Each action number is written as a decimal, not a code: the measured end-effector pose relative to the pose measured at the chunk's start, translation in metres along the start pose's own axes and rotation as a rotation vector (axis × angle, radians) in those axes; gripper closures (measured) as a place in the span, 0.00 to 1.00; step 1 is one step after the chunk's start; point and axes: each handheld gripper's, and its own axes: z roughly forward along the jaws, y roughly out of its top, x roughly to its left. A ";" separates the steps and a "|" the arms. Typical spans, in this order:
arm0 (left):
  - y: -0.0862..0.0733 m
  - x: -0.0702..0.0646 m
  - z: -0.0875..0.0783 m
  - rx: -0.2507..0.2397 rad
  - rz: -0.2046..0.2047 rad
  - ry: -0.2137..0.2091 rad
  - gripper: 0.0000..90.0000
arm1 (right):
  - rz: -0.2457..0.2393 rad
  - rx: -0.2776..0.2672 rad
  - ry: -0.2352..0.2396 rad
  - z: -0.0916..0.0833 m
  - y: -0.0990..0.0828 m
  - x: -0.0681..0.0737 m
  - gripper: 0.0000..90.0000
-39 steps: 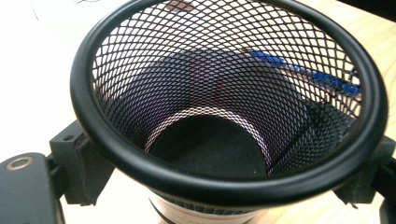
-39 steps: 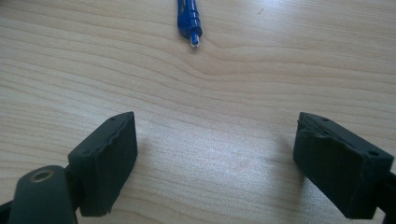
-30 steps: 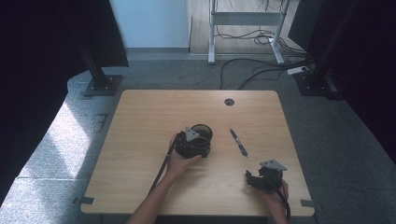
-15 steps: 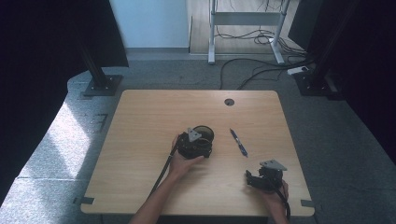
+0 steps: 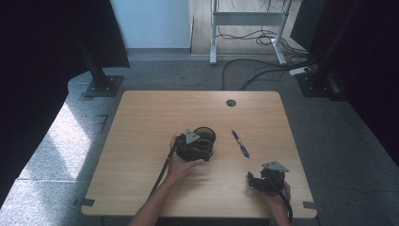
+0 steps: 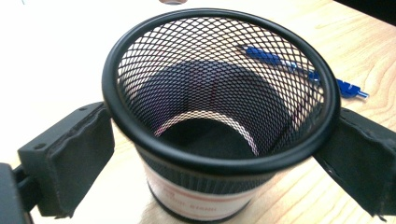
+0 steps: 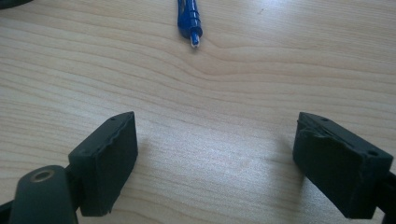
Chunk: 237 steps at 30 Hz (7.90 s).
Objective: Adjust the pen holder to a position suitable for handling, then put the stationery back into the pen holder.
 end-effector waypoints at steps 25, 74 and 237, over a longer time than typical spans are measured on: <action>-0.037 0.008 -0.054 0.047 -0.025 0.002 0.07 | -0.001 0.000 -0.002 0.000 0.000 0.000 0.15; -0.089 0.045 -0.101 0.028 -0.107 0.005 0.13 | 0.060 -0.082 0.040 -0.005 0.032 0.006 0.26; -0.091 0.029 -0.093 0.074 -0.058 -0.032 0.17 | -0.092 -0.398 0.315 -0.013 0.210 0.101 0.88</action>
